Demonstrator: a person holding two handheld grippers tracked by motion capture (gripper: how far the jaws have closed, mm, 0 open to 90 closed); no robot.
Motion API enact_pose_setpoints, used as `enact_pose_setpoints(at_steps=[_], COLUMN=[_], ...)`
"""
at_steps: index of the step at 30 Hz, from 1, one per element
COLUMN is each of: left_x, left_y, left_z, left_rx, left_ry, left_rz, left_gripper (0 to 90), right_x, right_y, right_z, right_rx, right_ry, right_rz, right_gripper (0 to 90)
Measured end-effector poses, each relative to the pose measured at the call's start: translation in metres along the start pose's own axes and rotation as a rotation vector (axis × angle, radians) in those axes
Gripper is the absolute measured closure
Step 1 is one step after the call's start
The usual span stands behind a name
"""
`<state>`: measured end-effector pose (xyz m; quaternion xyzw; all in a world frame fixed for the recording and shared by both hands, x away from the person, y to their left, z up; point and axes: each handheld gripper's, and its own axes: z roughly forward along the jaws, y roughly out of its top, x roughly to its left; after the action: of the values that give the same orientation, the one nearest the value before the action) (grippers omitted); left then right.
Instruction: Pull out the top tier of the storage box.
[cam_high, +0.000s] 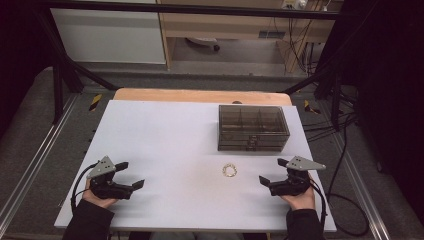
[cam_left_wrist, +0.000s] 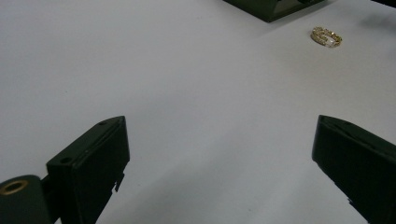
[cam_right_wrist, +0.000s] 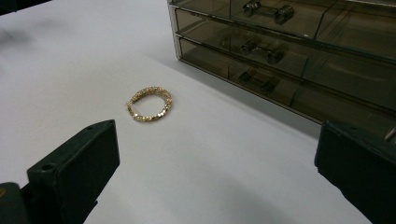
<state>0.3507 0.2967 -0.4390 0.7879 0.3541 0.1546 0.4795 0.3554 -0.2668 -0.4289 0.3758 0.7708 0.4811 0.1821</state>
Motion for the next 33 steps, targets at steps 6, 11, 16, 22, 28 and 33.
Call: enact_pose_setpoints(at_steps=[6,11,16,22,28,33], left_x=[0.0,0.0,0.0,0.0,0.0,0.0], left_y=[0.0,0.0,0.0,0.0,0.0,0.0], left_z=[0.0,0.0,0.001,0.001,0.001,0.001], left_rx=[-0.001,0.0,0.002,0.0,0.003,0.003], left_ry=[0.0,0.0,-0.001,0.0,-0.001,0.0], left_rz=[-0.002,-0.003,-0.002,-0.003,-0.002,-0.002], left_gripper=[3.9,3.9,3.9,3.9,3.9,4.0], right_x=[0.003,0.007,0.01,0.014,0.018,0.02], right_y=[0.005,0.01,0.015,0.019,0.025,0.03], right_z=[0.002,0.004,0.004,0.007,0.011,0.012], right_rx=[0.01,0.015,0.021,0.043,0.078,0.098], right_ry=[-0.016,-0.027,-0.053,-0.078,-0.101,-0.116], right_rz=[-0.034,-0.062,-0.1,-0.146,-0.2,-0.235], right_gripper=[0.5,0.6,0.6,0.8,1.1,1.3])
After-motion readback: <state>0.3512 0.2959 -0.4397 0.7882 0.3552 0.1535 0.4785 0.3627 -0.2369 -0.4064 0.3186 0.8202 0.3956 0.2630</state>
